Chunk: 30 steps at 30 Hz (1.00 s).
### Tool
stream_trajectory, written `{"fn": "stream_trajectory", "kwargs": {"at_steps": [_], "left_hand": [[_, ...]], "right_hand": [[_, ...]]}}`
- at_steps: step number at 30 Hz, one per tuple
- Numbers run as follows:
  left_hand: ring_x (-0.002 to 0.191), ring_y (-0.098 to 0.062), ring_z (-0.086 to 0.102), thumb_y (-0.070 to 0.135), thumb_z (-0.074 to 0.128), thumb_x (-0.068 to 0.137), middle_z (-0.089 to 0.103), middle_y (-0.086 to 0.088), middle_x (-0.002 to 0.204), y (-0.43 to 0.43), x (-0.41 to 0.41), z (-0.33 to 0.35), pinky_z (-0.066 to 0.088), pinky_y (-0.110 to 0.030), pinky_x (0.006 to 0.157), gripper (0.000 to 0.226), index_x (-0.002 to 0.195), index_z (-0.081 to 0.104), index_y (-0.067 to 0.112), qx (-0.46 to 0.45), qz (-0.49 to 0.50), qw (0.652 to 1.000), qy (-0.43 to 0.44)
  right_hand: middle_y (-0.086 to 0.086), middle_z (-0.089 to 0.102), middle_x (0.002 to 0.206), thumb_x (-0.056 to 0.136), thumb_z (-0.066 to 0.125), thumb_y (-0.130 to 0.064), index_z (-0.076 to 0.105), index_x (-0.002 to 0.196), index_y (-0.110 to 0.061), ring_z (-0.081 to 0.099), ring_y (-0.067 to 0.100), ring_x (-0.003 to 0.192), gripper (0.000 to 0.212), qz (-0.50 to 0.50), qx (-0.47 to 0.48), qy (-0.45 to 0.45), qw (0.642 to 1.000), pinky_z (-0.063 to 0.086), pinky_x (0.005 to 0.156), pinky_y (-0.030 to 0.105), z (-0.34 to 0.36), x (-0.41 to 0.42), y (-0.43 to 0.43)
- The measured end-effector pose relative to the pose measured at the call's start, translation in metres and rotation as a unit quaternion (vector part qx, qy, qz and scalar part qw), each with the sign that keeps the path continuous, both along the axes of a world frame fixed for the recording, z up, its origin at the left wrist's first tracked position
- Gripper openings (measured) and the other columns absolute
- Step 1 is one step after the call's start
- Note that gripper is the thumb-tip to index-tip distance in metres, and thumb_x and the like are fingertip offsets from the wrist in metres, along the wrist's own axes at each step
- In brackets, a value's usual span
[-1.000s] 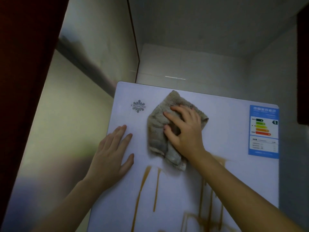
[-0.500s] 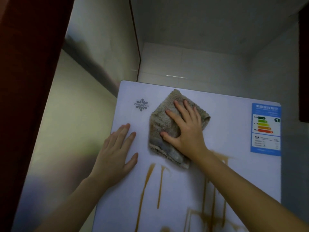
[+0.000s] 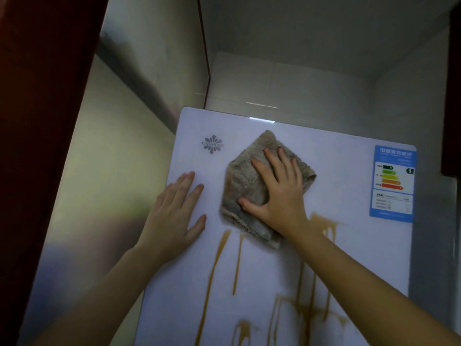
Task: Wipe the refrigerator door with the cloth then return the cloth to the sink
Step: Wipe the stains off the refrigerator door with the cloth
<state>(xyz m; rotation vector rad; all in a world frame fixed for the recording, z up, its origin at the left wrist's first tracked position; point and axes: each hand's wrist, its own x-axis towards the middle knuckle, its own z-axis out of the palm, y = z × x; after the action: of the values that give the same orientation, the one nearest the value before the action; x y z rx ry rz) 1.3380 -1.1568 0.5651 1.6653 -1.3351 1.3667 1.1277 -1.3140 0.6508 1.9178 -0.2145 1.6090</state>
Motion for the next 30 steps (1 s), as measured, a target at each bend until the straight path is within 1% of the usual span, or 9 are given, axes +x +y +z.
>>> {"fn": "stream_trajectory", "kwargs": {"at_steps": [5, 9, 11, 14, 16, 23, 25, 27, 30], "left_hand": [[0.154, -0.027, 0.022, 0.049, 0.04, 0.097, 0.024, -0.012, 0.166, -0.002, 0.001, -0.001, 0.02, -0.043, 0.123, 0.068, 0.153, 0.039, 0.011, -0.007, -0.003, 1.0, -0.003], [0.154, -0.028, 0.023, 0.049, 0.041, 0.096, 0.025, -0.013, 0.166, -0.003, 0.0, -0.002, 0.018, -0.043, 0.125, 0.069, 0.153, 0.038, 0.01, -0.018, -0.005, 1.0, -0.005], [0.154, -0.029, 0.023, 0.049, 0.041, 0.097, 0.025, -0.014, 0.166, -0.003, -0.001, -0.002, 0.018, -0.044, 0.124, 0.069, 0.153, 0.038, 0.01, -0.018, -0.005, 1.0, -0.007], [0.154, -0.029, 0.023, 0.049, 0.041, 0.097, 0.025, -0.014, 0.166, -0.003, -0.001, -0.002, 0.017, -0.043, 0.124, 0.069, 0.154, 0.037, 0.01, -0.013, 0.0, 1.0, -0.006], [0.154, -0.029, 0.023, 0.049, 0.04, 0.096, 0.024, -0.014, 0.166, -0.003, 0.0, -0.002, 0.016, -0.042, 0.125, 0.069, 0.154, 0.037, 0.01, -0.009, -0.001, 1.0, -0.002], [0.154, -0.029, 0.022, 0.049, 0.04, 0.096, 0.025, -0.014, 0.166, -0.005, -0.001, -0.002, 0.012, -0.041, 0.125, 0.07, 0.154, 0.036, 0.01, -0.02, -0.011, 1.0, 0.003], [0.154, -0.029, 0.022, 0.049, 0.041, 0.096, 0.025, -0.014, 0.166, -0.006, -0.001, -0.003, 0.014, -0.042, 0.125, 0.069, 0.153, 0.037, 0.01, -0.024, -0.013, 1.0, 0.002], [0.154, -0.029, 0.023, 0.049, 0.041, 0.096, 0.024, -0.014, 0.166, -0.005, 0.0, -0.003, 0.015, -0.043, 0.125, 0.069, 0.153, 0.037, 0.01, -0.022, -0.015, 1.0, 0.002], [0.154, -0.03, 0.024, 0.049, 0.041, 0.096, 0.025, -0.014, 0.166, -0.005, 0.0, -0.003, 0.019, -0.045, 0.124, 0.069, 0.153, 0.039, 0.01, -0.024, -0.019, 1.0, 0.0]], "right_hand": [[0.008, 0.049, 0.154, 0.082, 0.073, -0.058, 0.062, 0.137, -0.021, 0.035, 0.033, 0.149, 0.067, 0.015, -0.009, -0.033, 0.999, 0.027, 0.12, 0.059, 0.001, -0.013, -0.01], [0.009, 0.048, 0.154, 0.083, 0.071, -0.057, 0.061, 0.137, -0.02, 0.033, 0.034, 0.15, 0.066, 0.026, 0.016, -0.043, 0.999, 0.022, 0.123, 0.058, -0.005, -0.008, -0.007], [0.009, 0.047, 0.155, 0.085, 0.07, -0.057, 0.061, 0.138, -0.02, 0.032, 0.034, 0.151, 0.065, 0.026, 0.012, -0.024, 0.999, 0.021, 0.124, 0.058, -0.013, -0.005, -0.005], [0.009, 0.048, 0.155, 0.087, 0.069, -0.056, 0.062, 0.138, -0.019, 0.034, 0.034, 0.151, 0.064, 0.017, -0.025, 0.027, 0.999, 0.025, 0.122, 0.06, -0.022, -0.009, -0.01], [0.01, 0.049, 0.154, 0.086, 0.07, -0.056, 0.062, 0.138, -0.019, 0.035, 0.033, 0.15, 0.065, 0.009, -0.03, 0.029, 0.999, 0.028, 0.121, 0.06, -0.02, -0.018, -0.015], [0.008, 0.041, 0.158, 0.085, 0.066, -0.059, 0.054, 0.143, -0.022, 0.029, 0.03, 0.152, 0.07, 0.032, 0.095, -0.128, 0.987, 0.021, 0.123, 0.057, -0.013, -0.035, -0.02], [0.008, 0.039, 0.159, 0.085, 0.066, -0.059, 0.052, 0.144, -0.022, 0.027, 0.03, 0.152, 0.071, 0.036, 0.114, -0.146, 0.982, 0.019, 0.124, 0.056, -0.022, -0.023, -0.013], [0.01, 0.04, 0.159, 0.084, 0.067, -0.06, 0.053, 0.144, -0.021, 0.029, 0.032, 0.152, 0.073, 0.027, 0.086, -0.102, 0.991, 0.017, 0.125, 0.054, -0.037, -0.012, -0.008], [0.012, 0.046, 0.156, 0.086, 0.07, -0.059, 0.058, 0.142, -0.018, 0.036, 0.036, 0.149, 0.07, 0.011, -0.036, 0.046, 0.998, 0.024, 0.122, 0.06, -0.059, -0.017, -0.015]]}}
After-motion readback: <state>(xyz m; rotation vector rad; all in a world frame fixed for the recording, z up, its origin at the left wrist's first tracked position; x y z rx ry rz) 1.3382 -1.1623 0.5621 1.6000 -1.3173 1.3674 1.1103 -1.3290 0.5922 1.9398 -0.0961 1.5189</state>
